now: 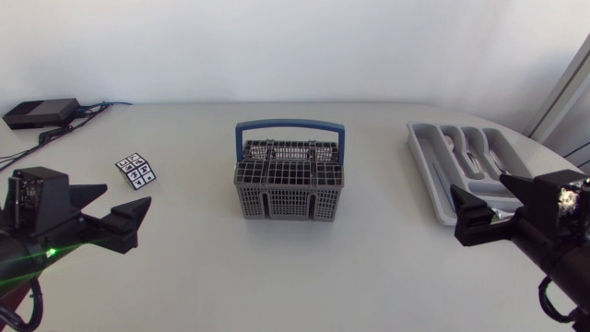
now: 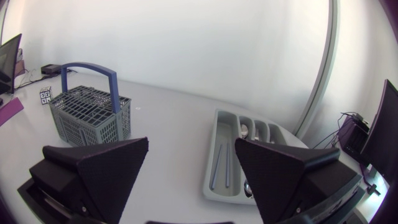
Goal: Transfer all utensils from the basket to the drawer tray.
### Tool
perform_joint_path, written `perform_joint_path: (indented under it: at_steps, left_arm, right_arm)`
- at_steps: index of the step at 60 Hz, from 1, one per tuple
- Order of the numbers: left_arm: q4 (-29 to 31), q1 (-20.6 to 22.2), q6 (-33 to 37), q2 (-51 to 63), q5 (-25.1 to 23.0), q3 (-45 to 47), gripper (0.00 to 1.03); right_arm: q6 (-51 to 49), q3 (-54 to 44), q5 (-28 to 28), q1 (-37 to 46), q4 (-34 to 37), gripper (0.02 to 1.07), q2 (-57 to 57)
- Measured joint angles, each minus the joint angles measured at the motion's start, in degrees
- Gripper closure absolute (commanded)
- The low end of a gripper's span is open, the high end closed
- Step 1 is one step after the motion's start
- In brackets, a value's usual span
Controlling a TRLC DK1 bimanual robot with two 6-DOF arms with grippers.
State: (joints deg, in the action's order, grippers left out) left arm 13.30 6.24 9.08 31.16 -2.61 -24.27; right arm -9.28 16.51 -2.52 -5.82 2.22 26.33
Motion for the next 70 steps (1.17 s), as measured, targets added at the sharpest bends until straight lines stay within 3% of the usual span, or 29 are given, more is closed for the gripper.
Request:
perform_joint_path:
  at_steps: [48, 70]
  left_arm:
    - [-9.86, -4.76, -5.81, -24.59, 1.68, 18.43, 0.05]
    - [-13.27, -5.81, -7.82, -30.8, 2.54, 21.77, 0.06]
  right_arm:
    - [7.21, -14.47, 2.32, 5.27, -1.2, 0.07, -24.59]
    - [7.8, -15.37, 2.36, 5.57, -1.2, 0.07, -26.08]
